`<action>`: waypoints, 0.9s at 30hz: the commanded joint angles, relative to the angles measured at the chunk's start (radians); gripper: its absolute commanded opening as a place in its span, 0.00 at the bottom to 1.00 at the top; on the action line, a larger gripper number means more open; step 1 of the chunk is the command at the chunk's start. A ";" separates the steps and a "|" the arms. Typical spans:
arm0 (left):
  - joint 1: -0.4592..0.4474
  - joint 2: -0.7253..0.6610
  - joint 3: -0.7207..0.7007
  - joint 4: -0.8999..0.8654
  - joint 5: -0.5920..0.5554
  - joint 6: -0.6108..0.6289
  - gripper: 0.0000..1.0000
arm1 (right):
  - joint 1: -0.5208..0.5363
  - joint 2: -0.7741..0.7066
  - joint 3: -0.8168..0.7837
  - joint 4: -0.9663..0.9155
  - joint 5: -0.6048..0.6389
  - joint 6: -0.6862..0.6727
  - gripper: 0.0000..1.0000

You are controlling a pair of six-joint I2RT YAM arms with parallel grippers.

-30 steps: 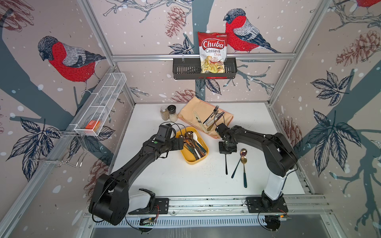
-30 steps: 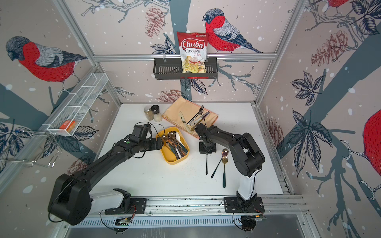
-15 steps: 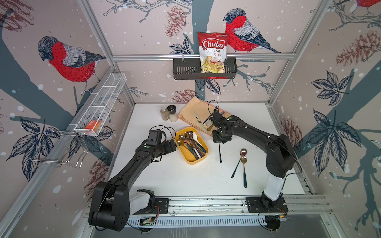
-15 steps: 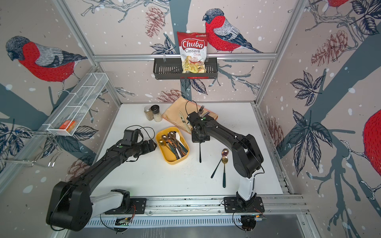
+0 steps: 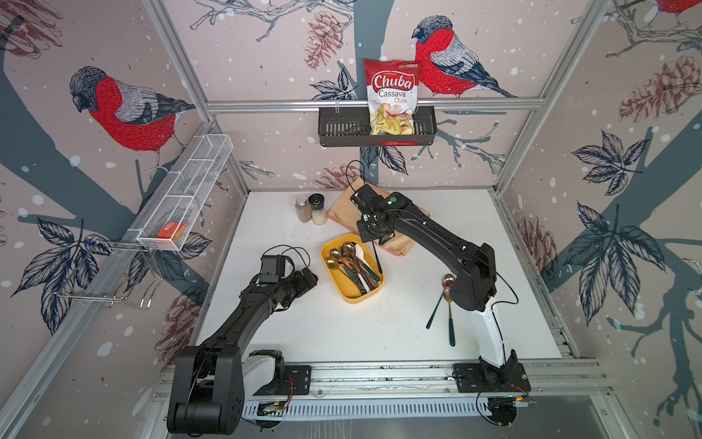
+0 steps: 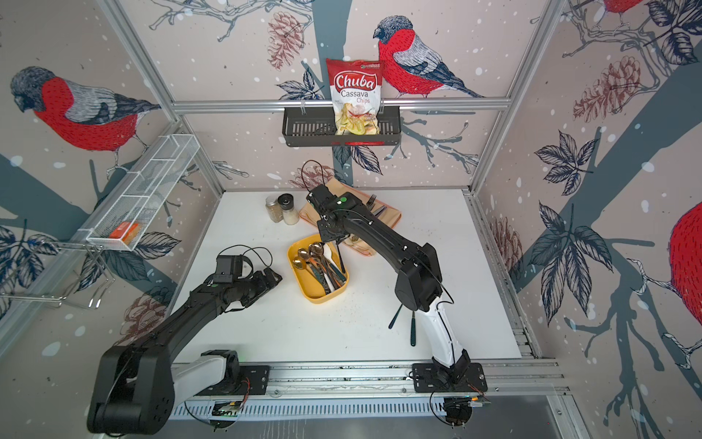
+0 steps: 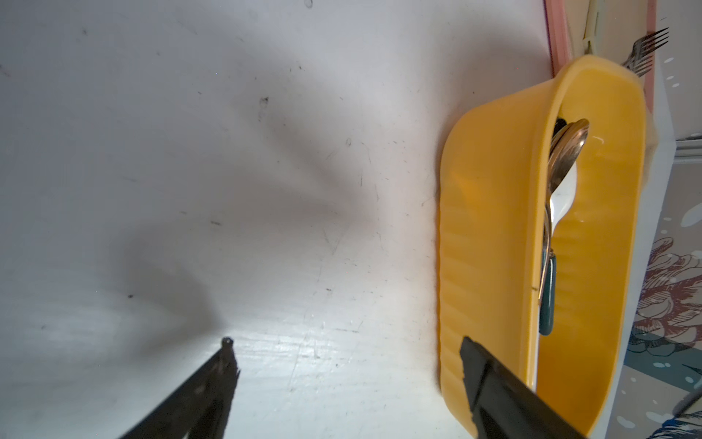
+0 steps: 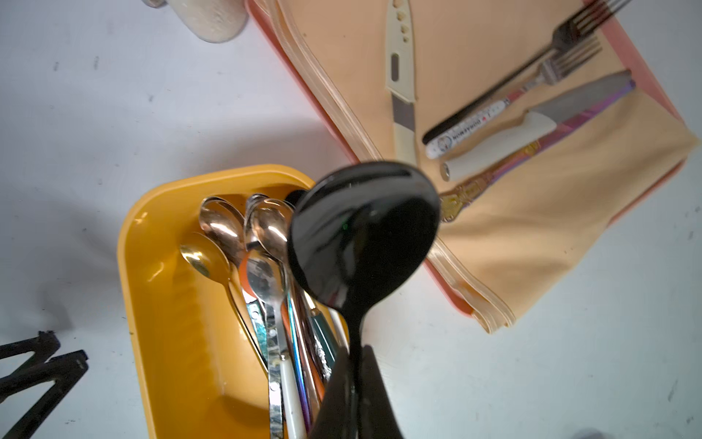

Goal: Put the spoon into the storage box
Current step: Place the spoon in the storage box.

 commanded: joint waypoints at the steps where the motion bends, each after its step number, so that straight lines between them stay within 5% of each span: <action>1: 0.003 0.002 -0.005 0.034 0.025 -0.008 0.93 | 0.009 0.049 0.061 -0.039 -0.018 -0.043 0.01; 27: 0.004 -0.001 -0.021 0.061 0.053 -0.030 0.93 | 0.065 0.198 -0.010 0.041 -0.155 -0.062 0.04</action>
